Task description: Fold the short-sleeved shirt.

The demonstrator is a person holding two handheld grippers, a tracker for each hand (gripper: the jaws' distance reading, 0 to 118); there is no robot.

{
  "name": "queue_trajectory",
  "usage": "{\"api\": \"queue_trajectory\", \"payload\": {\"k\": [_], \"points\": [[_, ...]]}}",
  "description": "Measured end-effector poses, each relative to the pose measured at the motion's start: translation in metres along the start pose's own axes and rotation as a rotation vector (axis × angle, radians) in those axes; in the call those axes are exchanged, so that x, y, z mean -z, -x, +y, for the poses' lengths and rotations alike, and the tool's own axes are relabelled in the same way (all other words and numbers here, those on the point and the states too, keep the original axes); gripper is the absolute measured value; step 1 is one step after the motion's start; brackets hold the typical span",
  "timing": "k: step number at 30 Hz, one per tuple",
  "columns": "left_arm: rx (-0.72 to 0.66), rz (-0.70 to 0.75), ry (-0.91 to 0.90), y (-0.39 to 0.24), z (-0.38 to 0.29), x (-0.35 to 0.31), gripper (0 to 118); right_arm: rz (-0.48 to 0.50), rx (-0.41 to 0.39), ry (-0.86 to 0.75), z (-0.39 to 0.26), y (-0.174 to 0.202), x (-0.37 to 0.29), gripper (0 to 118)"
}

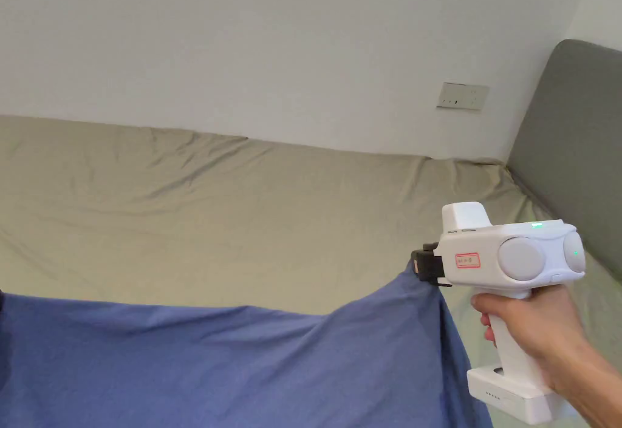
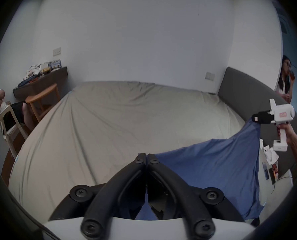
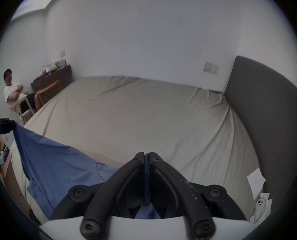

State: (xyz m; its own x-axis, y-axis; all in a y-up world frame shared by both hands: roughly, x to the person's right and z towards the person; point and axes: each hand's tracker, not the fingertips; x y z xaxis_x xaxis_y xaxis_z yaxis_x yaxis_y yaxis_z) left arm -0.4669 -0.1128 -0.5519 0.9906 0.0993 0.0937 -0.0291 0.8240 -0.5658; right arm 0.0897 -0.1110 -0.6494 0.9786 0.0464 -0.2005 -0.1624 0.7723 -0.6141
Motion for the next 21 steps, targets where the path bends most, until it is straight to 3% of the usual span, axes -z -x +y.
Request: {"api": "queue_trajectory", "payload": {"k": [5, 9, 11, 16, 21], "points": [[0.068, 0.031, -0.105, -0.010, 0.028, -0.051, 0, -0.002, -0.032, -0.120, 0.008, 0.004, -0.093, 5], [0.035, 0.020, -0.184, -0.011, 0.049, -0.088, 0, -0.003, 0.006, -0.212, 0.014, -0.002, -0.160, 5], [0.059, 0.050, -0.223, -0.013, 0.062, -0.105, 0, -0.035, -0.018, -0.264, 0.020, -0.005, -0.192, 5], [0.047, 0.061, -0.333, -0.020, 0.098, -0.152, 0, -0.079, 0.023, -0.382, 0.038, -0.011, -0.268, 5], [0.077, 0.088, -0.407, -0.026, 0.140, -0.182, 0, -0.122, 0.008, -0.475, 0.067, -0.014, -0.323, 5]]}}
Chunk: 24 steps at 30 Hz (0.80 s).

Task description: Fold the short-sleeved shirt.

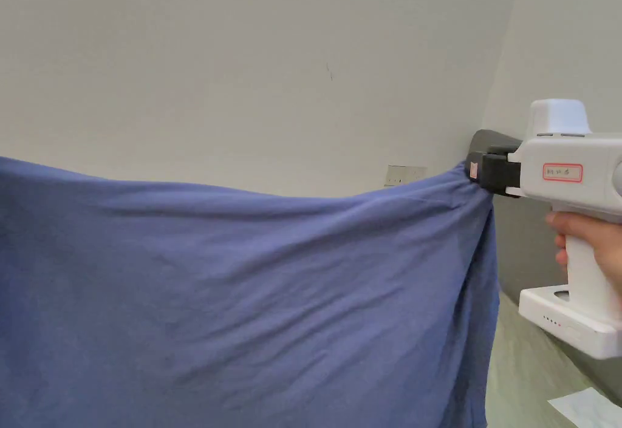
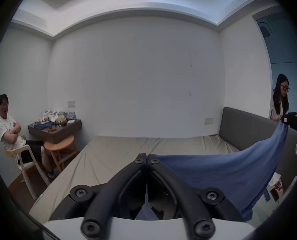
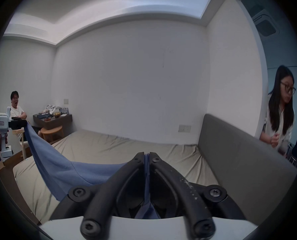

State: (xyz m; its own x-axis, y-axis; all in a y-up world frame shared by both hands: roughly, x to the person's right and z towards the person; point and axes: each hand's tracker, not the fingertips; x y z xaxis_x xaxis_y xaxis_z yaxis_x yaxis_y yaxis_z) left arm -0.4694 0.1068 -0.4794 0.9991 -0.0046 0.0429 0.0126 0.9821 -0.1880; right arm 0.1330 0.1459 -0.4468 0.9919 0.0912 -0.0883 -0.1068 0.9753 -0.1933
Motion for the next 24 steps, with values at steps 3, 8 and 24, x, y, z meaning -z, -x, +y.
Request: {"api": "queue_trajectory", "payload": {"k": [3, 8, 24], "points": [[0.015, 0.019, -0.040, -0.003, 0.023, -0.001, 0, -0.035, -0.025, -0.042, 0.026, 0.004, -0.010, 5], [0.013, 0.030, -0.071, -0.008, 0.054, 0.004, 0, -0.066, -0.045, -0.090, 0.057, 0.004, -0.010, 5], [0.029, 0.090, 0.005, -0.042, 0.095, 0.073, 0, -0.139, -0.030, -0.093, 0.105, -0.003, 0.063, 5]]}}
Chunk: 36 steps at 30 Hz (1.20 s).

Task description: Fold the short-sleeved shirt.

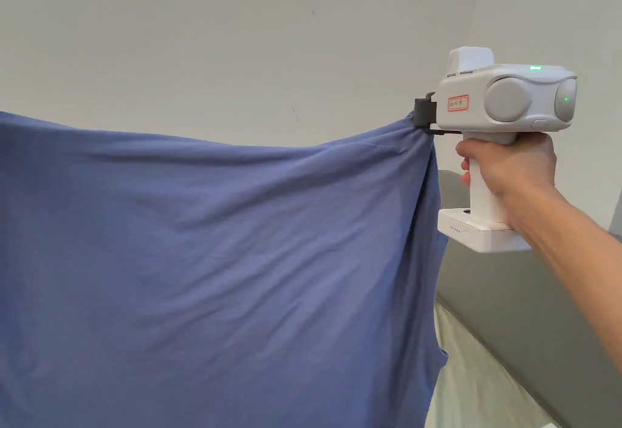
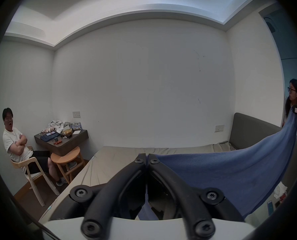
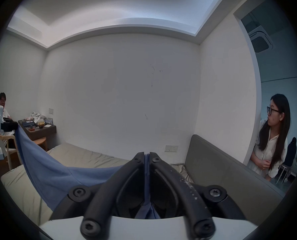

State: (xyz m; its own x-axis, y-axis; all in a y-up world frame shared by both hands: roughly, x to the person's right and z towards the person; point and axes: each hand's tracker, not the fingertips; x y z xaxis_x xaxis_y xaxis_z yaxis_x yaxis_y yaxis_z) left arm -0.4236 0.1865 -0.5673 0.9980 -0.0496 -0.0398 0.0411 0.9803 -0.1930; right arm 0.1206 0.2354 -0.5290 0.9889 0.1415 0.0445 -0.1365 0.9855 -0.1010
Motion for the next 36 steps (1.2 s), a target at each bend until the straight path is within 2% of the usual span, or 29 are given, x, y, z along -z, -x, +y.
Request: {"api": "queue_trajectory", "payload": {"k": [3, 5, 10, 22, 30, 33, 36], "points": [[-0.010, 0.005, 0.015, -0.001, 0.011, 0.025, 0, -0.019, -0.016, -0.002, 0.004, 0.002, 0.023, 5], [-0.031, 0.006, 0.017, -0.001, 0.017, 0.039, 0, -0.023, 0.000, 0.005, 0.006, 0.002, 0.037, 5], [0.007, 0.037, 0.004, -0.002, 0.025, 0.066, 0, -0.036, -0.007, 0.015, 0.006, 0.007, 0.070, 5], [0.003, 0.053, 0.061, 0.004, 0.005, 0.110, 0, -0.036, -0.036, 0.053, -0.007, 0.022, 0.125, 5], [0.021, 0.038, 0.117, 0.009, -0.042, 0.133, 0, -0.015, -0.048, 0.105, -0.051, 0.028, 0.144, 5], [0.033, 0.025, 0.162, 0.005, -0.075, 0.141, 0, 0.002, -0.053, 0.157, -0.083, 0.033, 0.151, 5], [-0.019, -0.019, 0.200, 0.007, -0.119, 0.142, 0, 0.038, -0.030, 0.200, -0.127, 0.037, 0.146, 5]]}}
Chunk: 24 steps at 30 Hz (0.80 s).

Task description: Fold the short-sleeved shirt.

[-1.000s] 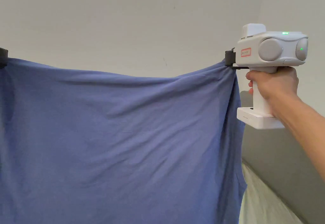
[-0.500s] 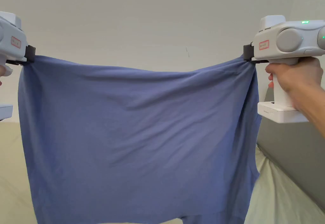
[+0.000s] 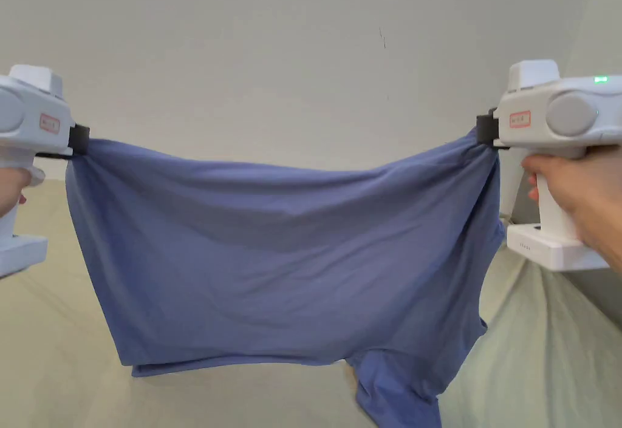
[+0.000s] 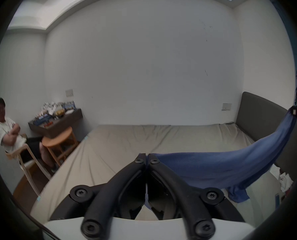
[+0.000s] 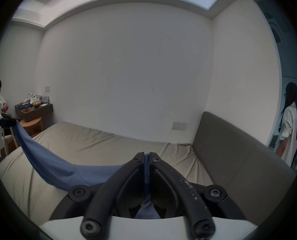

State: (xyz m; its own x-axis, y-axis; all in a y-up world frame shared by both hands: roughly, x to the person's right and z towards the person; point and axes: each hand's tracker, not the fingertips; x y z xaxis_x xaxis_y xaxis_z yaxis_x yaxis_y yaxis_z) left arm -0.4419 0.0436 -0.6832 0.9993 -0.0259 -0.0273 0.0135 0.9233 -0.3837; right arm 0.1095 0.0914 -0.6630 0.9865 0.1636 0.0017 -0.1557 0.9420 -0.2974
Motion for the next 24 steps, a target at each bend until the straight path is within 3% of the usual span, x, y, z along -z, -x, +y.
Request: {"api": "queue_trajectory", "payload": {"k": [10, 15, 24], "points": [[0.035, -0.057, 0.097, 0.008, -0.141, -0.025, 0, 0.106, -0.043, 0.122, -0.169, 0.024, -0.055, 5], [0.041, -0.143, 0.144, 0.007, -0.219, -0.082, 0, 0.166, -0.030, 0.194, -0.265, 0.023, -0.113, 5], [0.081, -0.153, 0.190, 0.016, -0.354, -0.202, 0, 0.195, 0.008, 0.297, -0.388, 0.027, -0.237, 5]]}}
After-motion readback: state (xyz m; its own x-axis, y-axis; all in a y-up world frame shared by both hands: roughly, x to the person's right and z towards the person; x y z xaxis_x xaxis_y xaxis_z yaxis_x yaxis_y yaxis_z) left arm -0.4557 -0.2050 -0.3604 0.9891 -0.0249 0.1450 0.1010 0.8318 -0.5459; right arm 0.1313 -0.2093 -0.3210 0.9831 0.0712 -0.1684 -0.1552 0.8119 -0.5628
